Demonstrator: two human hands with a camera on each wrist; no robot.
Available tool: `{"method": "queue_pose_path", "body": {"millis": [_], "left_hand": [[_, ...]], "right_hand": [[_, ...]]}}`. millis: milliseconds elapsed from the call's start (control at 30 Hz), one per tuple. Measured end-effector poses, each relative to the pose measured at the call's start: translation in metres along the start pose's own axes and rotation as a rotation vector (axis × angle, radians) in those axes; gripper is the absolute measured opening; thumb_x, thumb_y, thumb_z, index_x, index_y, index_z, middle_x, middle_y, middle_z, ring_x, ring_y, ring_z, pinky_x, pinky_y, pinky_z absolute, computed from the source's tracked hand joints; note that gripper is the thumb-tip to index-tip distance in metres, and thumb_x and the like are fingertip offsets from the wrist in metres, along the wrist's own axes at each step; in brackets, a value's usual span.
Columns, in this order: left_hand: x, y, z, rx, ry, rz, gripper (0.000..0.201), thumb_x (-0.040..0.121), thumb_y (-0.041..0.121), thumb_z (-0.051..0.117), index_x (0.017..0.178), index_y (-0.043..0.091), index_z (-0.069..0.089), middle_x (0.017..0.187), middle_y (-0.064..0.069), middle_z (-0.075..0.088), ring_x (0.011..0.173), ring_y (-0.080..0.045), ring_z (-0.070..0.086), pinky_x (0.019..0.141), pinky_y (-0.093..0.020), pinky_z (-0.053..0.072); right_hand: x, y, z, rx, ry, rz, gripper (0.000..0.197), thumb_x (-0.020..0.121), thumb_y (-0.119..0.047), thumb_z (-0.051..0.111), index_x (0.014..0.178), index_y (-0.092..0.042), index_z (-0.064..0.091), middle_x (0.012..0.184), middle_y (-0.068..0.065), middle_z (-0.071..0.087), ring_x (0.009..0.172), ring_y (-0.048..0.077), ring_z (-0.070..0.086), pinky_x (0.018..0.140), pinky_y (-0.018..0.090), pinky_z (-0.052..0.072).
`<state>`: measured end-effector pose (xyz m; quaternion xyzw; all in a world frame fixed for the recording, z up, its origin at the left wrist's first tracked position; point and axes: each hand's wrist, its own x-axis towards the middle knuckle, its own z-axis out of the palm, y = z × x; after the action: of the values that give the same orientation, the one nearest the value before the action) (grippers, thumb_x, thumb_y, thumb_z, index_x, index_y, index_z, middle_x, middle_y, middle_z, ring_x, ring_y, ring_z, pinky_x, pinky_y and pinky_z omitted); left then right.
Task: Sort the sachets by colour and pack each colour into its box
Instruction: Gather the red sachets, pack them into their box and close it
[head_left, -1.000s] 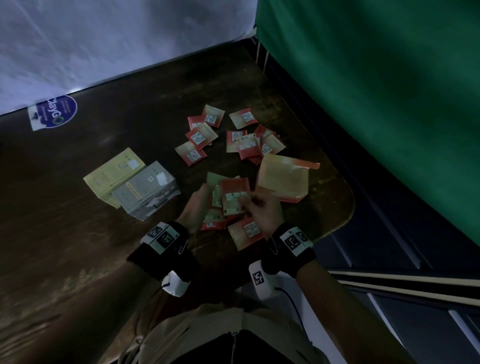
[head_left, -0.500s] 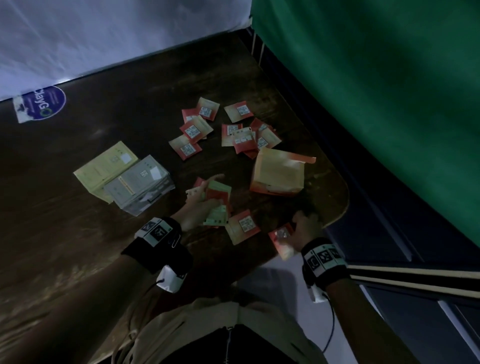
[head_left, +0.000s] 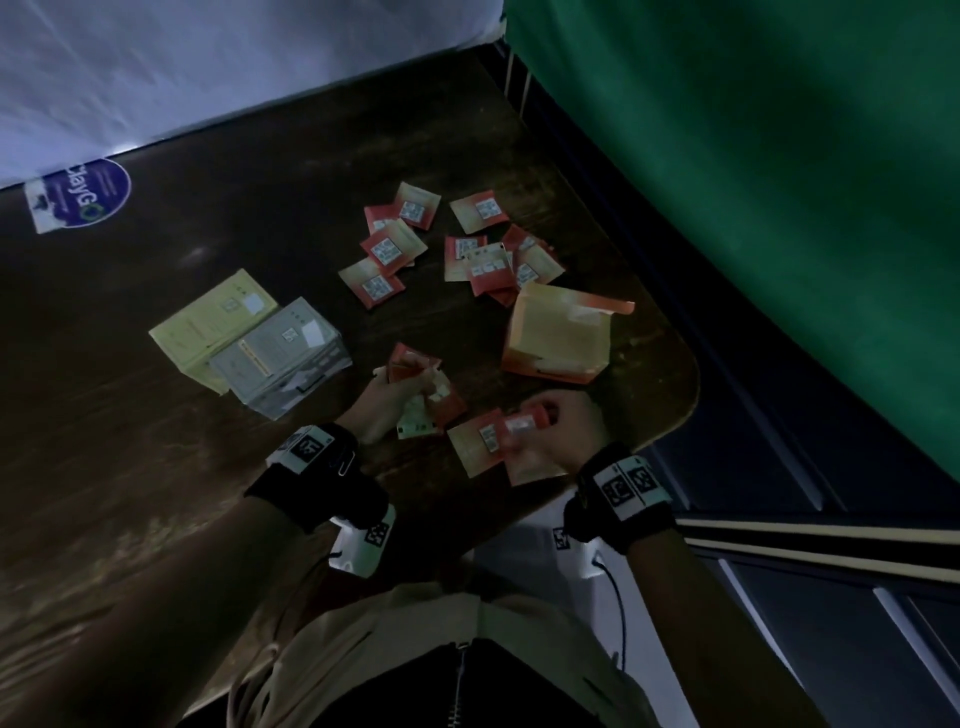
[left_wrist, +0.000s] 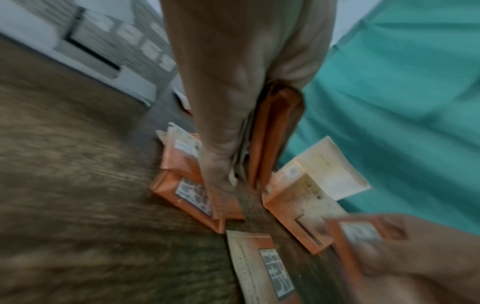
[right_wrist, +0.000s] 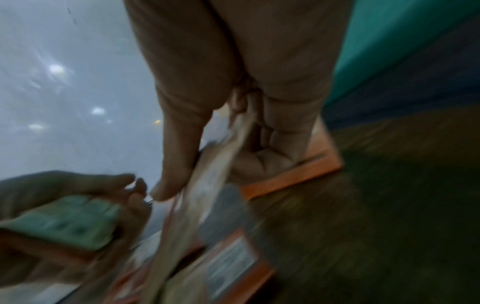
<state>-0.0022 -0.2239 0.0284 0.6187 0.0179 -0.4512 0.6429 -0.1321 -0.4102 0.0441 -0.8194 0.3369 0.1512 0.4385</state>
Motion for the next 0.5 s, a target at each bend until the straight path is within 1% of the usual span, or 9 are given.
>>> {"method": "queue_pose_path", "body": {"millis": [100,167,233,267,333,367,433,467,500], "left_hand": [[-0.003,0.001,-0.004,-0.067,-0.017,-0.068,0.027,0.101,0.022,0.036,0.091,0.008,0.058,0.072,0.000,0.072,0.065,-0.014,0.069,0.065,-0.029,0.057],[-0.005,0.001,-0.007,-0.062,-0.003,-0.097,0.030,0.101,0.024,0.035,0.092,0.008,0.059,0.072,-0.002,0.072,0.062,-0.013,0.069,0.065,-0.029,0.057],[-0.006,0.001,-0.009,-0.050,0.017,-0.099,0.027,0.100,0.026,0.040,0.101,0.008,0.059,0.086,-0.006,0.071,0.067,-0.012,0.070,0.071,-0.030,0.055],[-0.005,0.001,-0.011,-0.051,0.028,-0.091,0.026,0.099,0.026,0.042,0.105,0.007,0.059,0.090,-0.006,0.070,0.069,-0.012,0.070,0.070,-0.028,0.055],[-0.006,0.003,-0.014,-0.052,0.049,-0.077,0.022,0.098,0.023,0.044,0.102,0.008,0.059,0.085,-0.004,0.071,0.068,-0.012,0.070,0.063,-0.025,0.057],[-0.006,0.005,-0.015,-0.050,0.056,-0.074,0.019,0.098,0.022,0.044,0.100,0.009,0.059,0.083,-0.004,0.071,0.068,-0.012,0.070,0.063,-0.025,0.057],[-0.007,0.007,-0.018,-0.042,0.065,-0.064,0.013,0.097,0.017,0.046,0.102,0.009,0.056,0.089,-0.007,0.068,0.073,-0.015,0.068,0.068,-0.028,0.056],[-0.007,0.007,-0.020,-0.037,0.074,-0.065,0.014,0.095,0.013,0.050,0.107,0.008,0.054,0.095,-0.009,0.066,0.078,-0.018,0.067,0.072,-0.031,0.054],[-0.009,0.009,-0.020,-0.044,0.079,-0.077,0.024,0.090,0.012,0.055,0.114,0.008,0.052,0.101,-0.011,0.064,0.083,-0.020,0.065,0.076,-0.035,0.053]], "right_hand": [[0.010,-0.020,0.017,-0.178,-0.115,-0.103,0.069,0.064,-0.022,0.086,0.127,-0.022,0.057,0.129,0.003,0.057,0.116,0.018,0.054,0.096,0.029,0.046],[0.017,-0.028,0.028,-0.374,-0.208,-0.145,0.077,0.066,-0.015,0.084,0.135,-0.022,0.049,0.136,0.005,0.049,0.124,0.021,0.048,0.103,0.031,0.040],[0.022,-0.032,0.034,-0.535,-0.237,-0.146,0.074,0.065,-0.015,0.084,0.130,-0.020,0.048,0.137,0.009,0.038,0.126,0.026,0.041,0.104,0.034,0.037],[0.023,-0.031,0.036,-0.601,-0.222,-0.148,0.069,0.065,-0.018,0.085,0.124,-0.020,0.049,0.136,0.009,0.032,0.126,0.028,0.038,0.103,0.037,0.037],[0.024,-0.029,0.038,-0.683,-0.200,-0.142,0.061,0.065,-0.025,0.085,0.115,-0.019,0.051,0.135,0.009,0.026,0.124,0.029,0.033,0.103,0.040,0.037],[0.024,-0.027,0.037,-0.698,-0.206,-0.143,0.058,0.066,-0.026,0.084,0.113,-0.019,0.052,0.134,0.008,0.026,0.124,0.029,0.033,0.103,0.040,0.037],[0.024,-0.025,0.035,-0.699,-0.239,-0.137,0.051,0.072,-0.026,0.079,0.115,-0.017,0.055,0.133,0.008,0.032,0.122,0.027,0.038,0.101,0.037,0.037],[0.022,-0.023,0.033,-0.668,-0.235,-0.128,0.046,0.076,-0.024,0.075,0.117,-0.015,0.056,0.132,0.008,0.039,0.120,0.026,0.043,0.098,0.034,0.039],[0.021,-0.022,0.031,-0.608,-0.216,-0.106,0.039,0.081,-0.020,0.071,0.116,-0.013,0.057,0.127,0.009,0.048,0.116,0.025,0.048,0.094,0.033,0.041]]}}
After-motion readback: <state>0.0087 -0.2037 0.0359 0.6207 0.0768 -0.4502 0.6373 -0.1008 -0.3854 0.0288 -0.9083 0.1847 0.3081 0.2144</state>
